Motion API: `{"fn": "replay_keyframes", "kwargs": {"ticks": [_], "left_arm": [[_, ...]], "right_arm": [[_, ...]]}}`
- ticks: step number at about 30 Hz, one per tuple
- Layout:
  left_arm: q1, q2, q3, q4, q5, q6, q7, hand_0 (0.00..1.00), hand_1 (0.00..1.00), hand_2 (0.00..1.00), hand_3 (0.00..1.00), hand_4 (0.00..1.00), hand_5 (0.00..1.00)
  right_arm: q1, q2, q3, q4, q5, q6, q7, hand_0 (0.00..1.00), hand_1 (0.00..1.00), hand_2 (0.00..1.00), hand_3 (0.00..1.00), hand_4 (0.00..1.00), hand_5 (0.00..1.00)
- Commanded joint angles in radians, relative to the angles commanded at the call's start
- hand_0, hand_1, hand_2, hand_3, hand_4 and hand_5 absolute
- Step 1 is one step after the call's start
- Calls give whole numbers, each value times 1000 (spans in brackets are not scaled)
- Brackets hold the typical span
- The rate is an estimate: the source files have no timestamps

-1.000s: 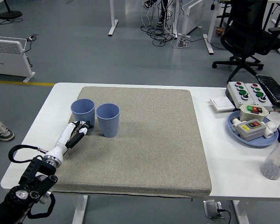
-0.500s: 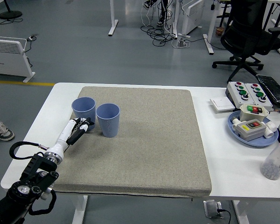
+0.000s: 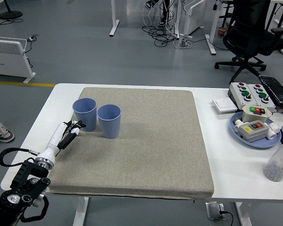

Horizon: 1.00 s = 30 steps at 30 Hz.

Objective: Push cup pick cup insert cup

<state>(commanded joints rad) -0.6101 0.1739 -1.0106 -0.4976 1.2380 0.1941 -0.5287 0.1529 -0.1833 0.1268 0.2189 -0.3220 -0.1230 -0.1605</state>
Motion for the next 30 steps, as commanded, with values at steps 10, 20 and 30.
{"fn": "replay_keyframes", "kwargs": {"ticks": [10,20,30], "left_arm": [[161,113,-161,-350,266,12,87,577,725,732,688,785,925],[112,207,-177,-680,669,-113,301,885,932,982,998,993,721],[-114,240,10,-624,861,-283,425,921,960,998,998,998,623]], "right_arm": [[-8,-2,-15,-1,28,-4,7,731,670,710,600,166,389],[-11,-3,-15,-2,30,-4,5,731,670,710,601,167,388],[-6,-4,-18,-1,37,-1,5,731,671,710,601,168,387]]}}
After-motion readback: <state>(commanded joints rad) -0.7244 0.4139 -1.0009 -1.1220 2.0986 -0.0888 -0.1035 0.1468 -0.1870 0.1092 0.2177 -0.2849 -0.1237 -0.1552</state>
